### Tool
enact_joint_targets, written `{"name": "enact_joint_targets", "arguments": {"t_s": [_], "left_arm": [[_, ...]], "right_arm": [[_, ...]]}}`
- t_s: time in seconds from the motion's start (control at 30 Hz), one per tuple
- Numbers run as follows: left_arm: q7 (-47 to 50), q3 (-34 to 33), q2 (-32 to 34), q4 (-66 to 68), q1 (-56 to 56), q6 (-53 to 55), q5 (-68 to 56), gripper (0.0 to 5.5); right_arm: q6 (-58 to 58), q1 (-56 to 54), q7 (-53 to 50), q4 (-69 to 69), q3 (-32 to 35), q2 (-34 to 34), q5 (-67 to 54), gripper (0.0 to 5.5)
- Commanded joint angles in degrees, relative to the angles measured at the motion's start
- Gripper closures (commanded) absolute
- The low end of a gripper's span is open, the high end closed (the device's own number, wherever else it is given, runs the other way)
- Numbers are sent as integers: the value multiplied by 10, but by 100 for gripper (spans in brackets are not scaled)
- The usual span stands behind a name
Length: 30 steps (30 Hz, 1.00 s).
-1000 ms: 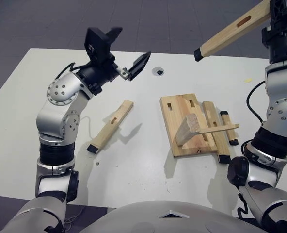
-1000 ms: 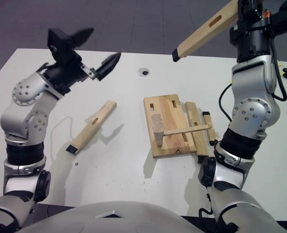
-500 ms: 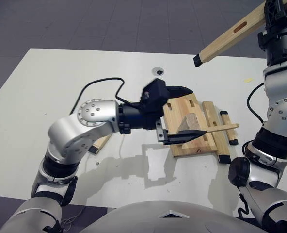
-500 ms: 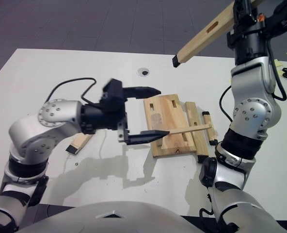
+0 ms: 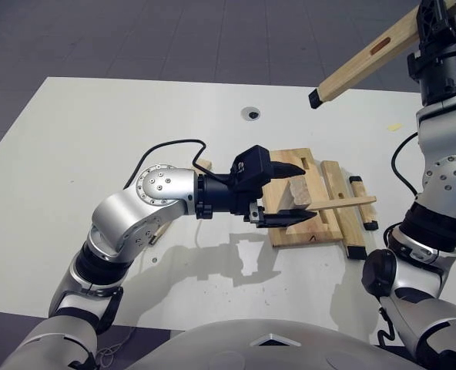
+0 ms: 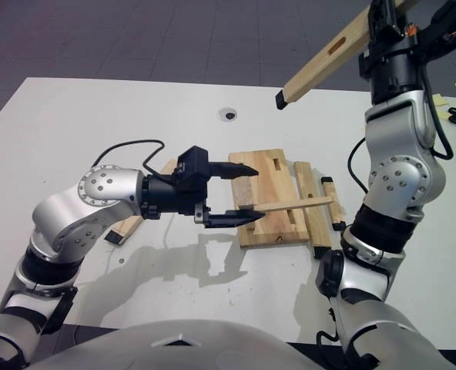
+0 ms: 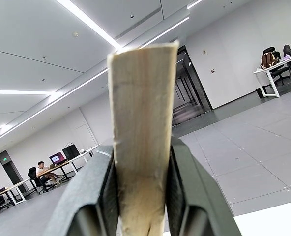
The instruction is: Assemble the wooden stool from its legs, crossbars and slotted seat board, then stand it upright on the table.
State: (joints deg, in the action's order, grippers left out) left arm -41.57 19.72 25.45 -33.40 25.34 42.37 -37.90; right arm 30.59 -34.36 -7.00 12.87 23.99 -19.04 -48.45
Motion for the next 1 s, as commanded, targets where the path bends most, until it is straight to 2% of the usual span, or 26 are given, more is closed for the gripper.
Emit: {"name": "enact_joint_targets", "arguments": {"t_s": [0.03,0.17,0.47,0.67,0.83,1.0], "left_arm": [[-7,13,8,4,-7,-10,27,265],[-16,17,13,2,-12,-15,37,325],[14,7,18,55,-20,-70,126,340],[114,7,2,124,-56,-109,229,346],[156,-7,-21,127,-89,-114,235,346],[138,-17,-14,122,-89,-119,231,346]], "right_arm": [[3,3,-3,6,2,6,2,446],[3,3,-2,6,0,7,7,446],[-28,34,54,17,-41,-25,95,446],[-73,76,102,14,-71,-29,171,447],[-89,117,134,16,-83,-15,187,447],[-117,140,175,-6,-102,-9,210,447]]}}
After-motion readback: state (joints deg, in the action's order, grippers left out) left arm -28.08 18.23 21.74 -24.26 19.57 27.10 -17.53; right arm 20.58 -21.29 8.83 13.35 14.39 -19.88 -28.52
